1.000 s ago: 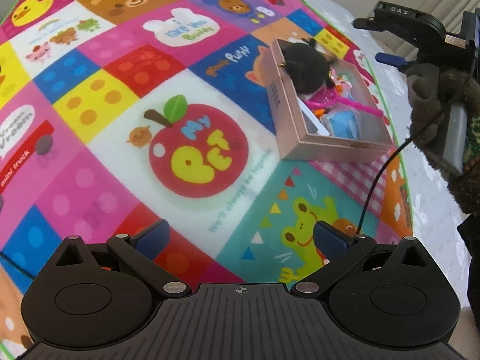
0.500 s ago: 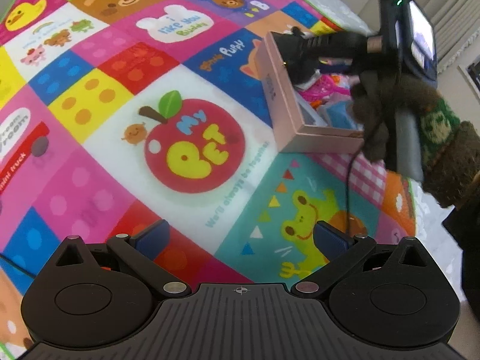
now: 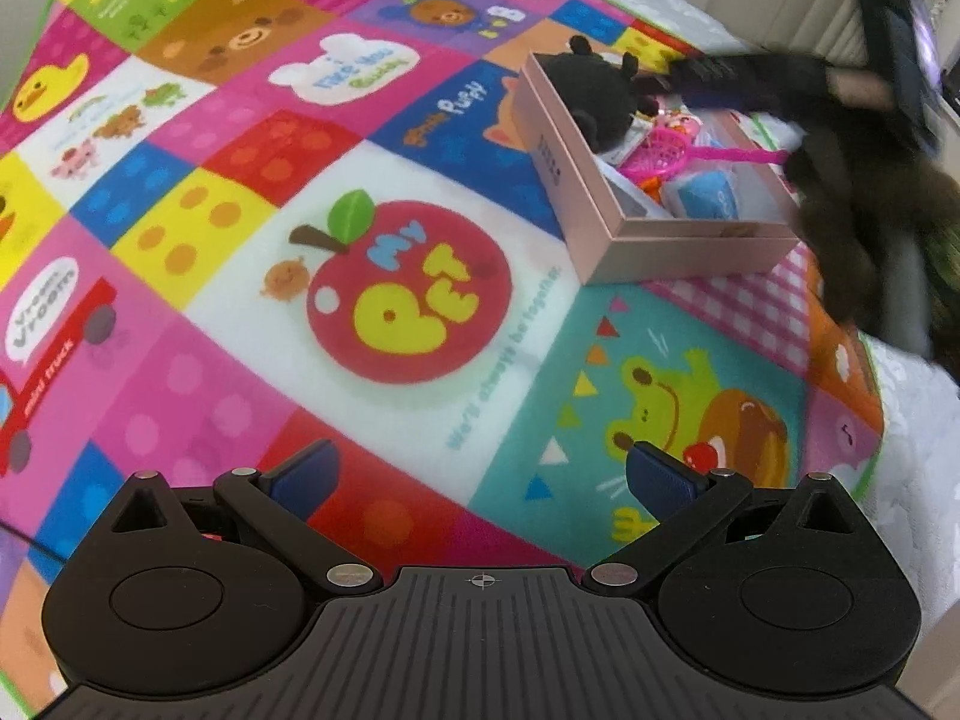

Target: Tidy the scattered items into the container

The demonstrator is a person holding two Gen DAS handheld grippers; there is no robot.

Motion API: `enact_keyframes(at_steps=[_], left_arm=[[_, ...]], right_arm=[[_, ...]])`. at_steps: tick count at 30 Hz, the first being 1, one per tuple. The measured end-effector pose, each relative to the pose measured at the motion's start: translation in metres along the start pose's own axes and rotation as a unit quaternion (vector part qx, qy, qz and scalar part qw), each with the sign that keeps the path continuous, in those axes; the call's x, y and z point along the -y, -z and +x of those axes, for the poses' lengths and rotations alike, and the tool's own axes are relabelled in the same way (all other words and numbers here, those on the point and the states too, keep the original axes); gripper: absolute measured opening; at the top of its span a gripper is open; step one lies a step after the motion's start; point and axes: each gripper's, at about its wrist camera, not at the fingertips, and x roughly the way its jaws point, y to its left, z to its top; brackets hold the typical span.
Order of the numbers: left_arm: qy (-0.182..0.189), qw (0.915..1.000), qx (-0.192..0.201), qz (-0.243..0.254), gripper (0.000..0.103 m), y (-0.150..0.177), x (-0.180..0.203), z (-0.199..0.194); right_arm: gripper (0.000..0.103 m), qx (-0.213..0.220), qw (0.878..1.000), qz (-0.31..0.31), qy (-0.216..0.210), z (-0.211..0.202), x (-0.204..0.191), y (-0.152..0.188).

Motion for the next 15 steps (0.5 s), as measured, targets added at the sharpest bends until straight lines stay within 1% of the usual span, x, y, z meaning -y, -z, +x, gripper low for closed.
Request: enact_keyframes(at_steps=[2, 4, 5, 7, 9, 11, 13, 15], left_arm=[[-0.004, 1.0, 0.003, -0.003, 0.103, 0.001, 0.0, -0.006], [-0.008, 0.9999, 0.01, -0.005, 0.103, 0.001, 0.0, -0.012], [-0.009, 0.9999, 0.012, -0.007, 0.103, 0.002, -0.001, -0.015], [-0.01, 0.9998, 0.015, -0.011, 0.103, 0.003, -0.003, -0.02], [-0.011, 0.9997, 0.019, -0.015, 0.103, 0.003, -0.004, -0.023], [-0.007, 0.9996, 0.021, -0.016, 0.103, 0.003, -0.004, -0.022], [-0.003, 0.9996, 0.026, -0.013, 0.103, 0.003, -0.002, -0.019], [0.004, 0.9994, 0.032, -0.007, 0.103, 0.003, 0.002, -0.014]], right_arm=[[0.044, 0.001, 1.0, 0.016, 0.014, 0.019, -0.004, -0.011], [0.043, -0.004, 0.999, 0.033, 0.026, 0.037, -0.005, -0.018], [0.043, -0.011, 0.999, 0.044, 0.025, 0.043, -0.003, -0.019], [0.044, -0.024, 0.997, 0.076, 0.008, 0.05, 0.005, -0.017], [0.044, -0.034, 0.995, 0.097, -0.009, 0.048, 0.012, -0.009], [0.044, -0.047, 0.993, 0.104, -0.019, 0.042, 0.015, 0.001], [0.044, -0.051, 0.994, 0.091, -0.015, 0.037, 0.015, 0.011], [0.044, -0.047, 0.996, 0.076, 0.003, 0.029, 0.013, 0.017]])
